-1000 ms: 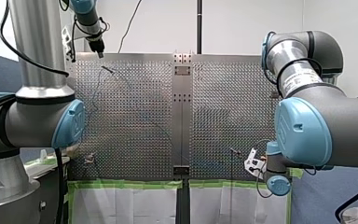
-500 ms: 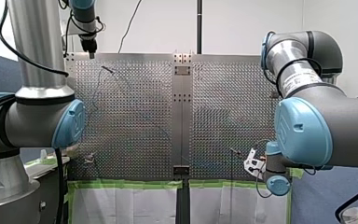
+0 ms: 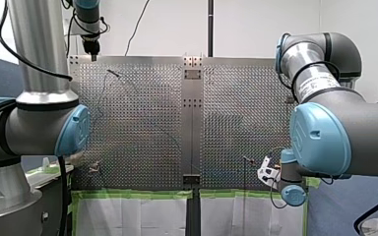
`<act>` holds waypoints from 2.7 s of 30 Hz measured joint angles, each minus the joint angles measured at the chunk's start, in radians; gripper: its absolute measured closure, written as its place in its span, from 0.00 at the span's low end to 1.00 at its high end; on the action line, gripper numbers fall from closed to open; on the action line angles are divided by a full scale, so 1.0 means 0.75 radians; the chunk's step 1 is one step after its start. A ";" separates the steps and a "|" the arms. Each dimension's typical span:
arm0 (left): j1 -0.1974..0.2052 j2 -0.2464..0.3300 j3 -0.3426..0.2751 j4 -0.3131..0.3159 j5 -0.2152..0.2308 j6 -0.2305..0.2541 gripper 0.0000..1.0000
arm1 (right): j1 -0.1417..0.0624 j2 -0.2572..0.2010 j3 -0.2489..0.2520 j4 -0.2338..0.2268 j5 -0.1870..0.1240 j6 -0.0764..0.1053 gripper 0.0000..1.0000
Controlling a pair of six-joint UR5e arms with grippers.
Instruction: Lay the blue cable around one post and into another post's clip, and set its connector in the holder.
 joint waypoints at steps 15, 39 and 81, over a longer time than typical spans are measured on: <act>-0.001 0.001 0.000 0.005 -0.001 0.000 0.00 | 0.003 0.000 0.000 0.000 0.000 0.000 1.00; -0.076 0.159 -0.220 0.270 0.255 -0.216 0.00 | 0.010 0.000 0.000 0.004 0.002 -0.002 1.00; -0.471 -0.221 -0.717 0.766 0.614 -0.378 0.00 | 0.022 0.000 -0.004 0.031 0.004 -0.041 1.00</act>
